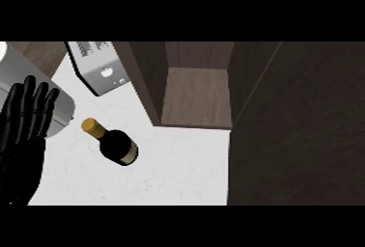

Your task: Pick up the wine, place it into the cabinet and close the cabinet

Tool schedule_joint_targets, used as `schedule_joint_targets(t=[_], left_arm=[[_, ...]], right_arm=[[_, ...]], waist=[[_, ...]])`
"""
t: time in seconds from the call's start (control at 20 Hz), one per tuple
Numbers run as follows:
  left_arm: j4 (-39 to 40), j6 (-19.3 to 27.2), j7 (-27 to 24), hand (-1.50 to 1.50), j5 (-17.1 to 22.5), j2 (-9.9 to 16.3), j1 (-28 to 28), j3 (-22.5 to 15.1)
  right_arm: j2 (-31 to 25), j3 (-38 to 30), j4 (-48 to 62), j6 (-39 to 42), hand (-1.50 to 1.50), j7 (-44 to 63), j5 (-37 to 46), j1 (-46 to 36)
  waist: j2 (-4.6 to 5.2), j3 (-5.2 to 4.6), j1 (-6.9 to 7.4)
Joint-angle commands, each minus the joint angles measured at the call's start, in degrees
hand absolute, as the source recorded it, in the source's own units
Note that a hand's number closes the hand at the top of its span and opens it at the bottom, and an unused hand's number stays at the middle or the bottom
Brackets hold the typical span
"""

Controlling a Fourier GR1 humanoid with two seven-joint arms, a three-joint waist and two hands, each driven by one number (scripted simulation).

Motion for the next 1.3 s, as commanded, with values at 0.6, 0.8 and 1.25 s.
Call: schedule_joint_targets(t=[0.6, 0.8, 1.25], left_arm=[[-7.78, 43.3, 9.99, -1.5, -17.29, -6.77, 7.77, -18.18], [-7.89, 48.81, 19.38, -1.5, -28.57, -6.79, 3.09, -24.44], [-10.11, 50.76, 41.47, -1.5, -46.45, -6.8, -5.47, -29.62]], right_arm=[[-0.3, 11.53, -18.56, 6.33, -1.5, 14.9, -7.48, 9.97], [-3.06, 7.46, -24.33, 5.65, -1.5, 23.13, -10.71, 8.05], [-2.29, 10.55, -28.1, -0.32, -1.5, 37.17, -7.38, -3.57]], waist=[[1.34, -0.23, -3.31], [1.45, -0.2, -3.31], [1.4, -0.21, -3.09]])
